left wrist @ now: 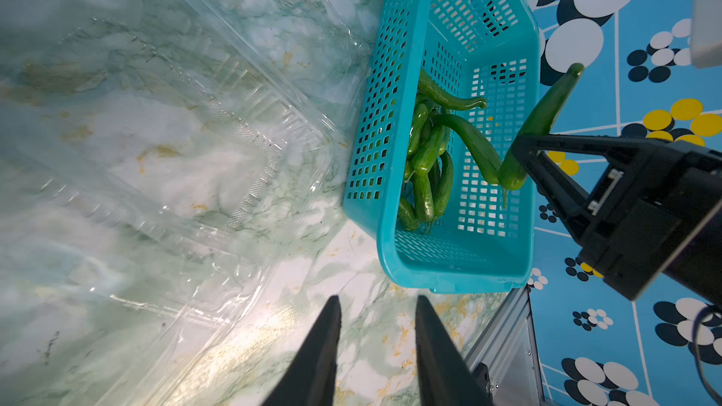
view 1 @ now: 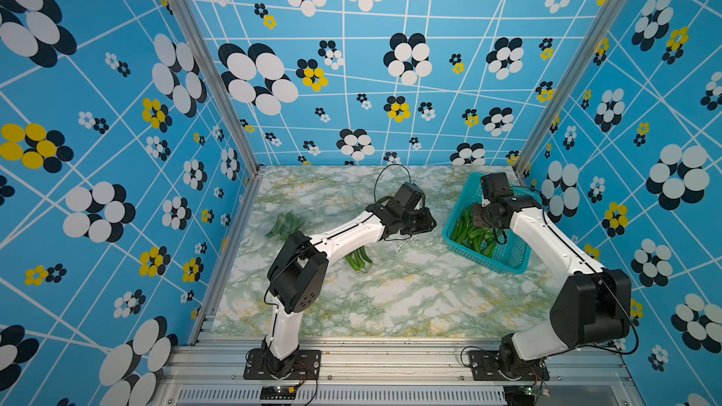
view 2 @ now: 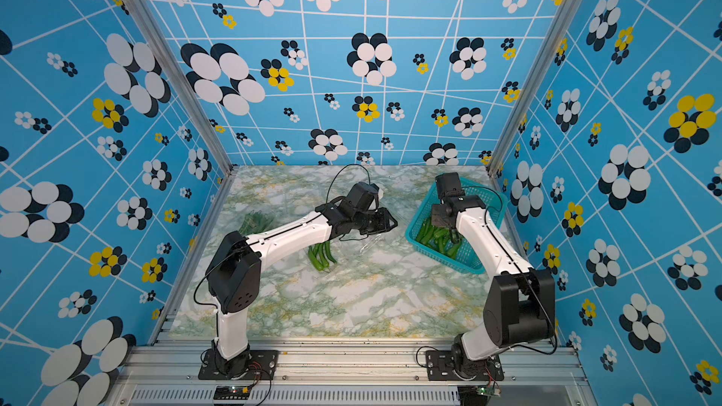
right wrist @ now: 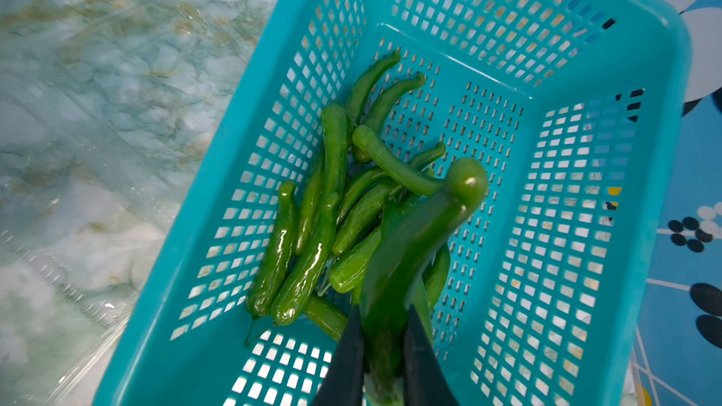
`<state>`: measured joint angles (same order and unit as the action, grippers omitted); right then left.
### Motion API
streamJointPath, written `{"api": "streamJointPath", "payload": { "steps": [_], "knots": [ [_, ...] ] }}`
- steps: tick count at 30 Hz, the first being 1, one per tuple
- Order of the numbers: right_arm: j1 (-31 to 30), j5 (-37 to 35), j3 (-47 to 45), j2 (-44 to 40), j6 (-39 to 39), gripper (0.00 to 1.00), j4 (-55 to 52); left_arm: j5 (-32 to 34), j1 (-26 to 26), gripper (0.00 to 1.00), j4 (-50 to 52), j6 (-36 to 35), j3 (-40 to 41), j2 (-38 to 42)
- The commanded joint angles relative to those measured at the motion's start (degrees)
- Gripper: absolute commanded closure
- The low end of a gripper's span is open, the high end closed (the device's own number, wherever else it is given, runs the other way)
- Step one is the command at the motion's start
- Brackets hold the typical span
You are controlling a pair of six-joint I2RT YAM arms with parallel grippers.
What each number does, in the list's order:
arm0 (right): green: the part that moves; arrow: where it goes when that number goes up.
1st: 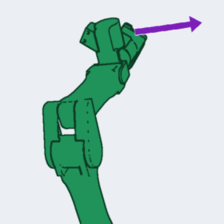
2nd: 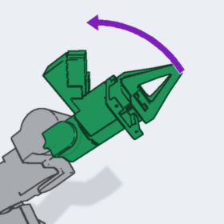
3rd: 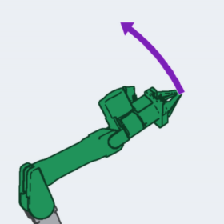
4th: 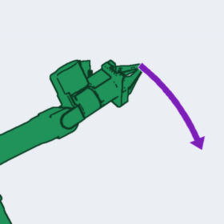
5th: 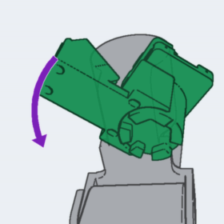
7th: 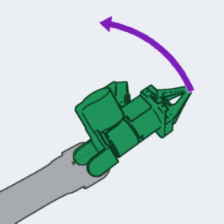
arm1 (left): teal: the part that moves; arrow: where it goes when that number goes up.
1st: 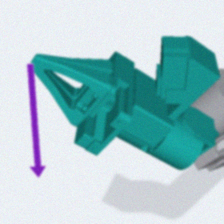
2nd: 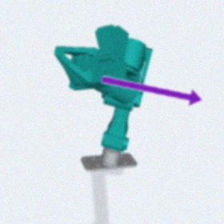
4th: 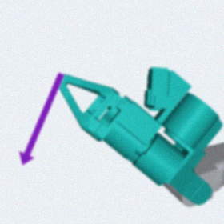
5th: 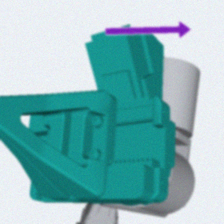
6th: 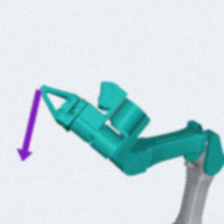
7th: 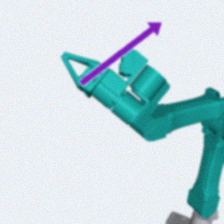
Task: Take small green peppers out of containers
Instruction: Place the green pepper in the basket.
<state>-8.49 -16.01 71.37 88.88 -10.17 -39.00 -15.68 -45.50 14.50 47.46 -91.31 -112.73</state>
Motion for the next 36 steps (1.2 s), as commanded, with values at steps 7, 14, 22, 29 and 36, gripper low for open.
{"api": "streamJointPath", "payload": {
  "steps": [7, 14, 22, 29, 36],
  "knots": [
    [0.0, 3.6, -0.7, 0.7, -1.9, 0.59, -1.6, 0.8, 2.4, 0.64, 1.4, -1.2, 3.0, 3.6],
    [-0.4, 14.2, 0.7, -3.3, -1.5, 0.58, -1.4, 4.1, 6.1, 0.65, 2.4, -2.0, 11.4, 11.7],
    [-15.7, 25.3, 7.6, 2.7, 3.2, 0.60, -3.9, 8.8, 14.0, 0.65, 4.6, -1.1, 29.2, 26.7],
    [-27.5, 27.8, 15.7, 12.1, 3.3, 0.61, -3.8, 11.3, 19.7, 0.64, 7.6, -1.1, 40.6, 38.1],
    [-34.2, 28.7, 26.1, 23.6, 3.8, 0.61, -6.0, 10.9, 23.9, 0.64, 8.7, -1.0, 45.9, 43.7]
  ]
}}
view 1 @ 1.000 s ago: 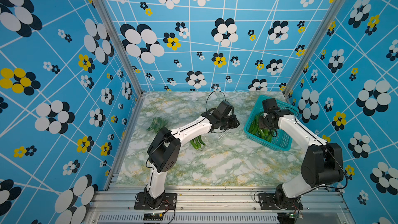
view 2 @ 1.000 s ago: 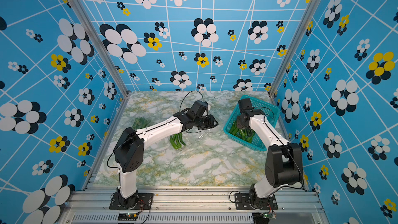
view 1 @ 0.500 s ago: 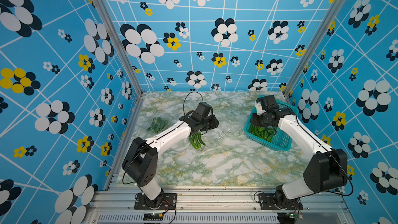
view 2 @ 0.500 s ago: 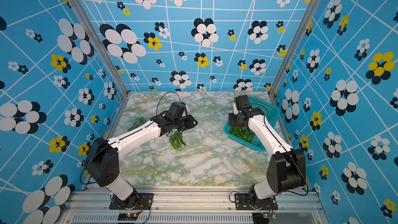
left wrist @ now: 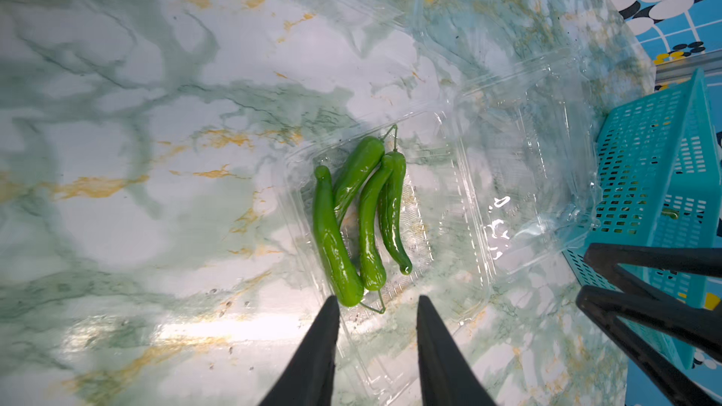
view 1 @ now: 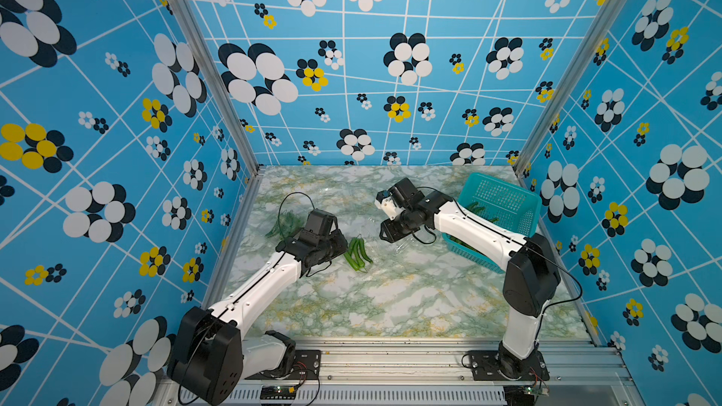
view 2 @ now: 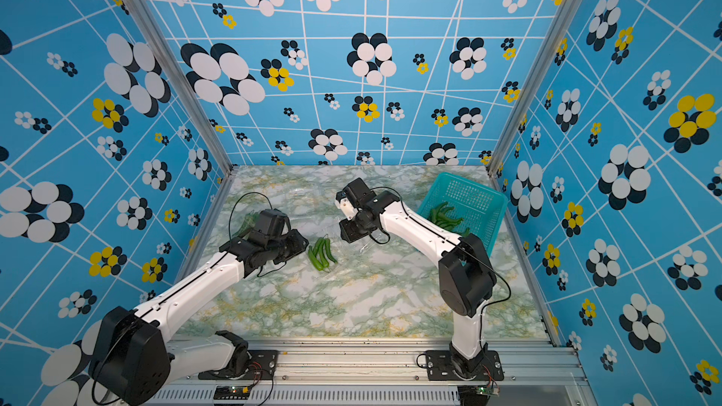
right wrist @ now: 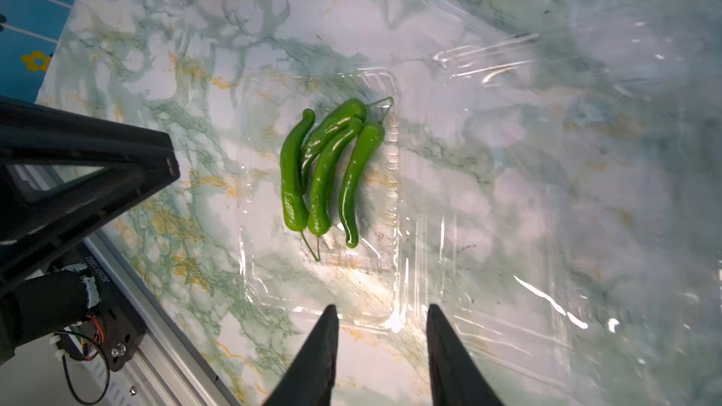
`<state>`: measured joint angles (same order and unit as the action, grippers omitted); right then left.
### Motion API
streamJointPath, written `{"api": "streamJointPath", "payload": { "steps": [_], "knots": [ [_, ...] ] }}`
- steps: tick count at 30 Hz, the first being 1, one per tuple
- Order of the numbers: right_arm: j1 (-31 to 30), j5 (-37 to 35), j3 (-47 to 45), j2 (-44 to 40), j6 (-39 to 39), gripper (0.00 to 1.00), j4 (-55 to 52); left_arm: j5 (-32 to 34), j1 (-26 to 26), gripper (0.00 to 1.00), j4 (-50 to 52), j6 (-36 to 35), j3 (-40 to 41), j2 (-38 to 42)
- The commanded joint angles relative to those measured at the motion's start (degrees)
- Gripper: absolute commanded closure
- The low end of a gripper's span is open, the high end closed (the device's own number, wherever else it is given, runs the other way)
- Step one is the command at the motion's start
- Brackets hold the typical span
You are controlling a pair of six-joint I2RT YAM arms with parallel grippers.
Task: Take small green peppers out of containers
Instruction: Place the green pepper in the basket, then pick up the green pepper from the packing box.
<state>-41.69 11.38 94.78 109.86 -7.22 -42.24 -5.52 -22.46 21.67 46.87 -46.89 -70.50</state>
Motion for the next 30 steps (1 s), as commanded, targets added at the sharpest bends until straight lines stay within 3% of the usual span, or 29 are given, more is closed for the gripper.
{"api": "streamJointPath", "payload": {
  "steps": [1, 15, 30],
  "knots": [
    [-1.4, 1.2, 3.6, 4.1, 0.4, 0.62, -2.7, 0.8, 1.2, 0.64, 1.7, -0.6, 2.0, 1.7],
    [-3.3, -1.8, 14.1, 19.0, -0.4, 0.65, -4.2, -1.6, 4.1, 0.65, -1.7, 0.4, 7.6, 3.4],
    [-4.4, -2.2, 16.2, 23.6, -1.0, 0.65, -4.7, -2.6, 4.1, 0.64, -3.9, 1.0, 9.5, 3.3]
  ]
}}
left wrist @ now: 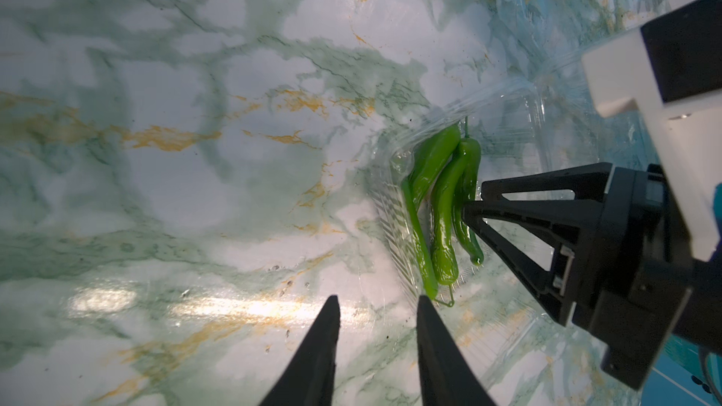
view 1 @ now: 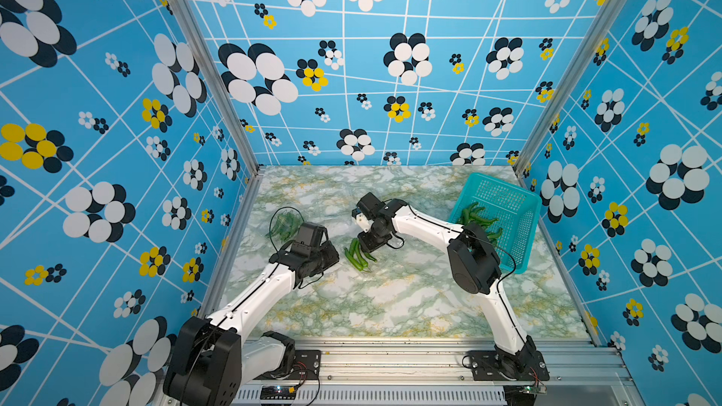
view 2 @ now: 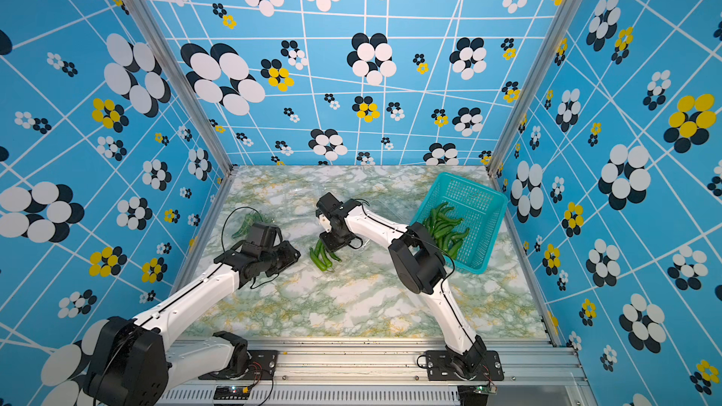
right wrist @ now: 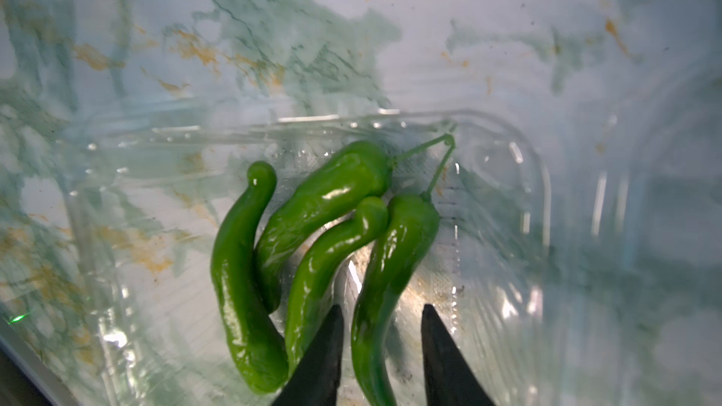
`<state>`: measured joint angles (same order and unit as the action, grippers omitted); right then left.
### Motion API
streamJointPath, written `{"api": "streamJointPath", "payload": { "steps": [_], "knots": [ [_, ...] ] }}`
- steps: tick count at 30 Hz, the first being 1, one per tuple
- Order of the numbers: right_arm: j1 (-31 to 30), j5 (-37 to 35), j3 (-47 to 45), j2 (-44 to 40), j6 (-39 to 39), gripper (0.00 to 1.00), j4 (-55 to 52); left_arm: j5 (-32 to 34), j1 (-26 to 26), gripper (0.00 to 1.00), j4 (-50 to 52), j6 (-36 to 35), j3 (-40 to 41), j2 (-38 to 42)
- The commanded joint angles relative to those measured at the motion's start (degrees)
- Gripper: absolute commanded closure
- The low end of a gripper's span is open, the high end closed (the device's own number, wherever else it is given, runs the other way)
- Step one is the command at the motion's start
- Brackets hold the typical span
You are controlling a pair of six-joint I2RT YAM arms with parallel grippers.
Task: Take small green peppers out of containers
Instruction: Pick up the green pepper from the packing box.
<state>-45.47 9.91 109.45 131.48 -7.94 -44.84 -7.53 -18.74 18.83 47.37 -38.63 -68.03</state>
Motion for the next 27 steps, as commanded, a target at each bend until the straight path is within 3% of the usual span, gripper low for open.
{"api": "streamJointPath", "payload": {
  "steps": [1, 12, 19, 27],
  "knots": [
    [-0.6, -0.9, 1.6, 2.2, -0.3, 0.65, -2.2, -0.7, 0.4, 0.64, -1.2, 0.6, 1.2, 0.8],
    [-1.0, -1.4, 1.8, 3.7, -0.4, 0.67, -2.4, -0.6, 0.4, 0.64, -1.3, 0.5, 1.4, 1.1],
    [-1.0, -1.9, 1.5, 2.5, -0.4, 0.89, -2.4, -0.6, 0.5, 0.65, -1.3, 0.6, 1.3, 1.2],
    [-1.0, -5.0, -1.1, -5.5, -0.3, 0.96, -1.8, -0.5, 0.5, 0.65, -0.8, 0.5, 0.4, 1.0]
  ]
}}
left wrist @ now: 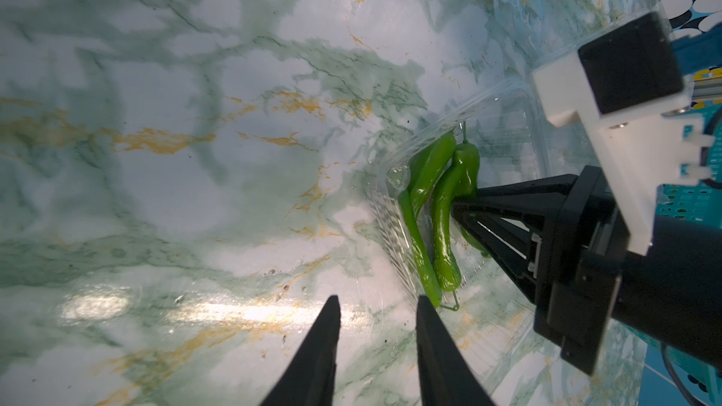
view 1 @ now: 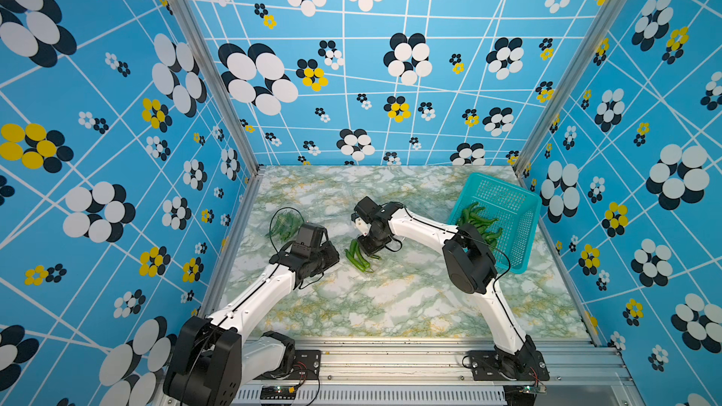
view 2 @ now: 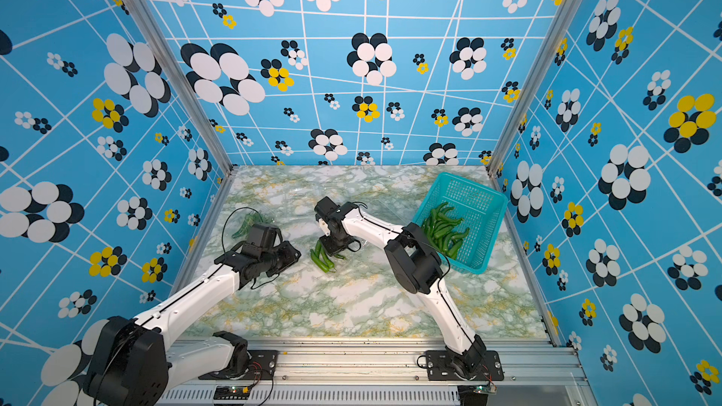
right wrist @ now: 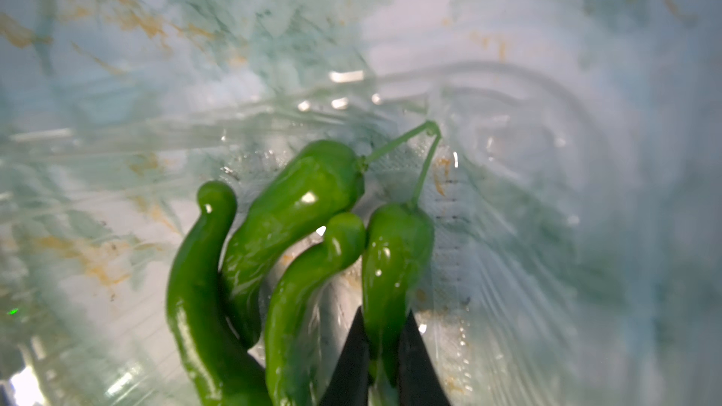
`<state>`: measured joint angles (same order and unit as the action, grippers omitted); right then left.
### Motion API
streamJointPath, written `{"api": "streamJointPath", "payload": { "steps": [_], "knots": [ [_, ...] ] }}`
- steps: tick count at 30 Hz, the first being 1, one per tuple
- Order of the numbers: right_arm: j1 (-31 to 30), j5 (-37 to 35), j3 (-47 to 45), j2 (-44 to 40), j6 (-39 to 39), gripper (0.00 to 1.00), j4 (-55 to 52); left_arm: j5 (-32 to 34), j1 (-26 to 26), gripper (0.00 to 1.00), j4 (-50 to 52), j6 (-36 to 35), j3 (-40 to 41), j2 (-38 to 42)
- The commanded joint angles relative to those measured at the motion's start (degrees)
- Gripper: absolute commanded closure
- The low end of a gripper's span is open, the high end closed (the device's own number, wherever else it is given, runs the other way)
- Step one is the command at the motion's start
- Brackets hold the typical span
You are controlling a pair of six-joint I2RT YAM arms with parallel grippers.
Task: Take small green peppers out of containers
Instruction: Pick up the green pepper from the packing box, then place the green pepper in the basket.
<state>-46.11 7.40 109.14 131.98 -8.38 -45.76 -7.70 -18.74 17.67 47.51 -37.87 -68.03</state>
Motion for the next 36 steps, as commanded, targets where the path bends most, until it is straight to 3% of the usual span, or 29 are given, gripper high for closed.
{"api": "streamJointPath", "payload": {
  "steps": [1, 10, 15, 21, 29, 36],
  "knots": [
    [-0.4, -3.0, -1.1, -7.0, 0.2, 0.97, -0.8, -0.3, 0.4, 0.65, 0.5, 0.2, -0.7, 0.9],
    [0.0, -9.5, -1.6, -18.6, 0.7, 0.99, -1.4, -0.4, 0.0, 0.65, 3.1, -0.6, -5.6, 0.4],
    [2.6, -15.2, -5.6, -26.4, -0.9, 0.99, 0.5, 0.1, -3.4, 0.65, 2.6, -1.6, -10.7, -2.9],
    [12.7, -16.7, -15.1, -37.3, -5.0, 0.98, 1.4, 0.9, -12.1, 0.65, 1.5, -4.7, -23.6, -15.0],
    [29.6, -17.5, -32.0, -51.7, -8.5, 0.97, 4.8, -2.6, -22.2, 0.65, 2.7, -7.3, -47.1, -34.9],
    [42.4, -17.2, -43.0, -52.6, -10.8, 0.96, 8.1, -6.6, -27.8, 0.65, 6.5, -7.9, -64.9, -50.4]
  ]
}}
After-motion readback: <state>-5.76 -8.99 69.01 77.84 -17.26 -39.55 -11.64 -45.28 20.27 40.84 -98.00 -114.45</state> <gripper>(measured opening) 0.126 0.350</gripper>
